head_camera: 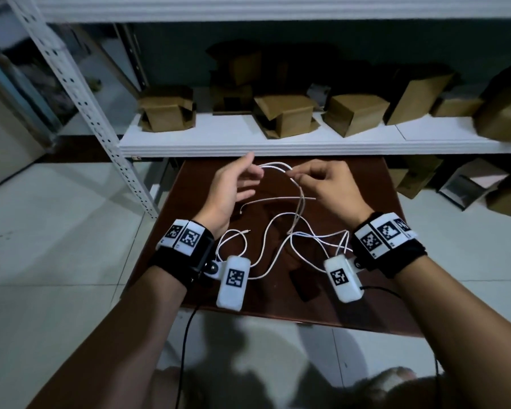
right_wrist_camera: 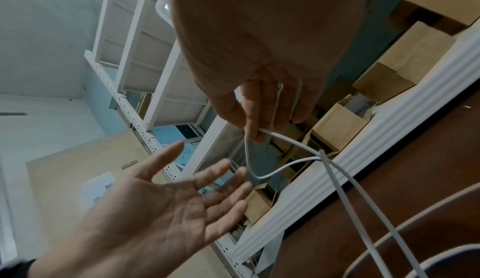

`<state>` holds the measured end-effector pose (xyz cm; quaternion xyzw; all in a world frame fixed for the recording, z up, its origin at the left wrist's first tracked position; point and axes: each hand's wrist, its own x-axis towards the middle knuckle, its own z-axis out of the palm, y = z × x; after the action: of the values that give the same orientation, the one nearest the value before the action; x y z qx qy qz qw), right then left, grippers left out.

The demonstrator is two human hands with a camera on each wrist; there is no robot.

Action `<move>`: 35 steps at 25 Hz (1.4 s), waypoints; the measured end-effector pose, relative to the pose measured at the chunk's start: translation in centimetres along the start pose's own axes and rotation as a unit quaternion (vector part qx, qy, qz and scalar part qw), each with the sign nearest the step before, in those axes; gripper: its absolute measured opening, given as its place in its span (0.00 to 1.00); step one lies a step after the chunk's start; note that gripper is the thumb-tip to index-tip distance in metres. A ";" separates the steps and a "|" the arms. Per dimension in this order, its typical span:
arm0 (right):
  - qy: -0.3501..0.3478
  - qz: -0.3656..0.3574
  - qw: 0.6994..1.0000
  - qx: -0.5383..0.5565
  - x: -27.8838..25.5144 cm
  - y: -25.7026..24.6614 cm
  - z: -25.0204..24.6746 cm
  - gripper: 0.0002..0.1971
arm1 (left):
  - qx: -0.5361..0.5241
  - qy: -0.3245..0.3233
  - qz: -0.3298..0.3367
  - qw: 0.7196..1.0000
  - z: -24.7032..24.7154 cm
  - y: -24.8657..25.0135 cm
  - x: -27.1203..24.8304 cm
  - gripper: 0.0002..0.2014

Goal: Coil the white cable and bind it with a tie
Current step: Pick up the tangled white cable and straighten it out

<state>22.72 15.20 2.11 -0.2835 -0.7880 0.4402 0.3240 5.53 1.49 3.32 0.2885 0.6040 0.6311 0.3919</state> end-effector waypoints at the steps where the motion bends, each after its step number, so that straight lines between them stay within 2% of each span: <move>1: -0.007 -0.008 1.000 -0.001 0.0 -0.2 0.0 0.07 | 0.000 0.005 -0.018 1.000 0.2 -0.2 0.0 0.23; 4: -0.063 -0.039 0.997 -0.036 -0.5 0.0 0.4 0.08 | 0.006 -0.032 -0.076 0.997 0.7 -1.0 0.2 0.20; 6: -0.108 -0.064 0.989 -0.083 -1.0 0.3 0.5 0.07 | 0.000 -0.048 -0.077 0.996 0.9 -1.2 0.6 0.16; 10: -0.153 -0.089 0.975 -0.136 -1.5 0.5 0.5 0.04 | -0.036 -0.026 -0.070 0.997 1.0 -1.5 2.2 0.09; 13: -0.196 -0.088 0.961 -0.176 -1.2 0.9 0.2 0.05 | -0.066 0.004 -0.067 0.996 1.4 -2.3 3.4 0.07; 15: -0.149 -0.042 0.976 -0.153 -0.6 1.2 -0.6 0.04 | -0.052 0.001 -0.057 0.997 1.6 -2.6 3.8 0.08; 17: -0.027 0.018 0.989 -0.141 0.3 1.8 -1.6 0.02 | -0.046 -0.016 -0.050 0.998 2.1 -2.5 3.7 0.10; 19: 0.039 0.085 0.987 -0.130 0.9 2.4 -2.3 0.09 | -0.047 -0.038 -0.043 0.997 2.5 -2.3 3.5 0.11; 21: 0.011 0.149 0.981 -0.122 0.8 2.9 -2.2 0.17 | -0.048 -0.062 -0.034 0.996 3.0 -2.2 3.2 0.11; 22: -0.022 0.165 0.975 -0.146 0.6 3.0 -2.1 0.16 | -0.049 -0.071 -0.032 0.996 3.2 -2.2 3.1 0.11; 23: -0.054 0.175 0.969 -0.165 0.4 3.0 -2.1 0.12 | -0.051 -0.077 -0.032 0.995 3.4 -2.2 3.1 0.11; 25: -0.087 0.193 0.969 -0.124 0.1 2.5 -2.2 0.04 | -0.058 -0.075 -0.037 0.995 3.6 -2.3 3.2 0.11; 28: -0.035 0.204 0.978 -0.014 0.2 1.7 -3.0 0.10 | -0.069 -0.052 -0.045 0.995 3.5 -2.3 3.4 0.09; 30: 0.014 0.201 0.979 0.038 0.4 0.9 -3.6 0.11 | -0.067 -0.035 -0.046 0.996 3.2 -2.4 3.6 0.08; 32: 0.026 0.208 0.973 0.100 0.6 0.4 -4.2 0.10 | -0.056 -0.028 -0.044 0.997 3.1 -2.5 3.6 0.08; 35: 0.042 0.188 0.975 0.106 0.5 0.1 -4.5 0.10 | -0.029 -0.036 -0.041 0.998 2.9 -2.6 3.5 0.08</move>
<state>25.84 17.91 3.96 -0.4093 -0.6550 0.5618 0.2964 6.46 5.93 0.69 0.2747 0.5824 0.6210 0.4468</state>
